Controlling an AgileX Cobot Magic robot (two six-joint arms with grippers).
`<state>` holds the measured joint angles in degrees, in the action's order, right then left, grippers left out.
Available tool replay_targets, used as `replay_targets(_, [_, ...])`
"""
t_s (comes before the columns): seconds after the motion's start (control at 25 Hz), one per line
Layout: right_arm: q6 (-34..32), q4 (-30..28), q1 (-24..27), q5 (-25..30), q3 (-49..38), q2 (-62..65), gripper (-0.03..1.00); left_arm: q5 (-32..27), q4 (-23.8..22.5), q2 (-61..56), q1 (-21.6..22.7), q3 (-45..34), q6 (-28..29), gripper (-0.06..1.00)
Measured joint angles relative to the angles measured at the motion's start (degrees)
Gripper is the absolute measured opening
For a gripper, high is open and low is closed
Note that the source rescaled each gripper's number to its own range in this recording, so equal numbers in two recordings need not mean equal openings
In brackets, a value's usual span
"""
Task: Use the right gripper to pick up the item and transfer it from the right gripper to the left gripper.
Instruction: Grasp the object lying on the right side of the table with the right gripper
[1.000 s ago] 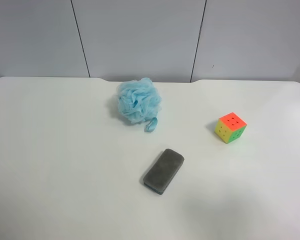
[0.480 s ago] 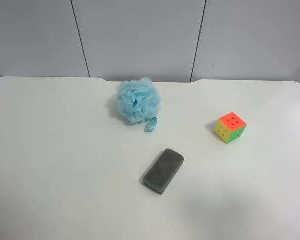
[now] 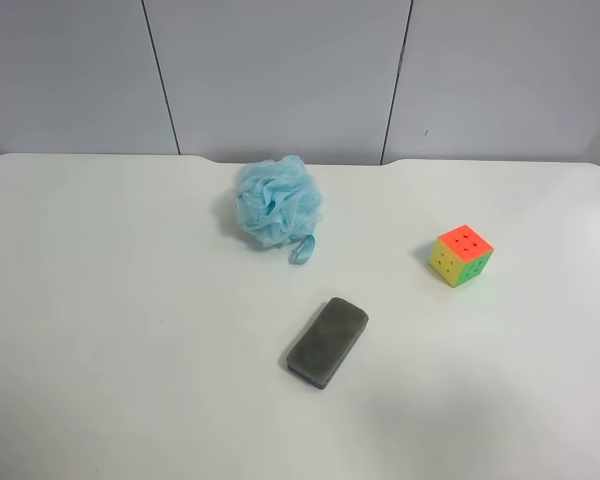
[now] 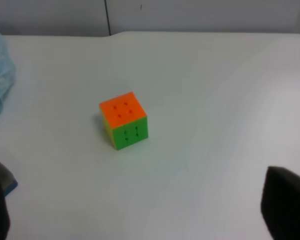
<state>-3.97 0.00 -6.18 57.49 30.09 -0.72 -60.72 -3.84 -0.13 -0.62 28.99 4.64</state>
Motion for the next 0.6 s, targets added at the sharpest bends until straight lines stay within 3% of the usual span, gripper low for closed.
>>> replay_targets(0.32, [-0.15,0.00,0.00,-2.03,0.00,-1.60,1.00,0.00,0.00,0.00,0.00,0.00,0.00,1.00])
replay_targets(0.6, [0.58,0.00,0.00,-0.11,5.43,-16.07,1.00,0.00,0.00,0.00,0.00,0.00,0.00,1.00])
